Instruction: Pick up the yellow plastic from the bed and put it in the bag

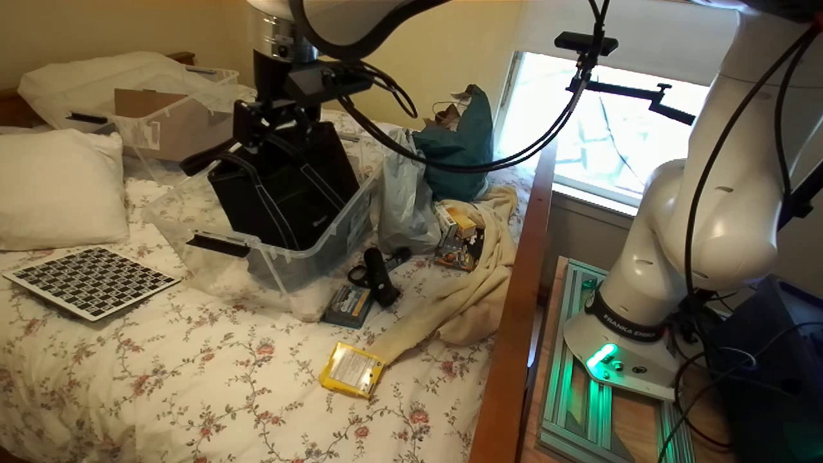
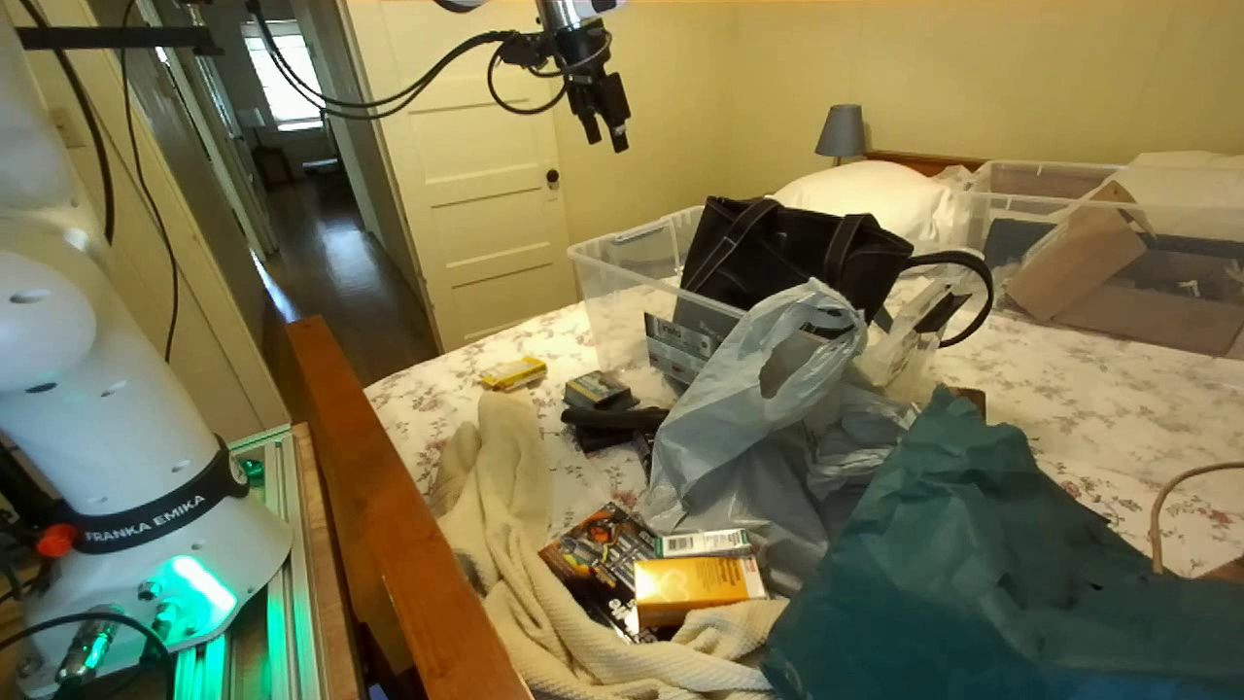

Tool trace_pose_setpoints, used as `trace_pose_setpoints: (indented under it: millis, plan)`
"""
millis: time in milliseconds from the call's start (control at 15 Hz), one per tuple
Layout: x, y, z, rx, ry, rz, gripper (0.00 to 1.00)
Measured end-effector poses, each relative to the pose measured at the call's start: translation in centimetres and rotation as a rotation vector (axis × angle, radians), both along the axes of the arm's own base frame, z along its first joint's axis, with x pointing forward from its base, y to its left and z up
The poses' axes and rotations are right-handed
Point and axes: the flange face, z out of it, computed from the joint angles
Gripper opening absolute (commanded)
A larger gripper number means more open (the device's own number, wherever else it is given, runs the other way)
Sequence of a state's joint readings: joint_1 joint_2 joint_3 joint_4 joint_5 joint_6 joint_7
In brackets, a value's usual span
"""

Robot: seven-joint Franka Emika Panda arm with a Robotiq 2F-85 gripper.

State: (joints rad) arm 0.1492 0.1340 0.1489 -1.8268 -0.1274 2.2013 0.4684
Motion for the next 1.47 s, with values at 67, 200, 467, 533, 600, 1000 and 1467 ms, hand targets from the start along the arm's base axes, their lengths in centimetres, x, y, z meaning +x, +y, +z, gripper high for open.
trace_pose_setpoints:
  millis: [67, 200, 467, 533, 600, 1000, 1467]
  plan:
    - [0.3, -0.1, -0.2, 0.008, -0.01, -0.014, 1.0]
    - [0.9, -0.1, -0.5, 0.019, -0.026, -0.028, 1.0]
    - [2.2, 0.3, -1.3, 0.026, -0.039, -0.037, 1.0]
    - [2.5, 0.4, -1.5, 0.027, -0.038, -0.036, 1.0]
    - [2.6, 0.4, -1.6, 0.028, -0.037, -0.036, 1.0]
    - [2.8, 0.5, -1.6, 0.029, -0.039, -0.036, 1.0]
    - [2.8, 0.5, -1.6, 0.029, -0.039, -0.036, 1.0]
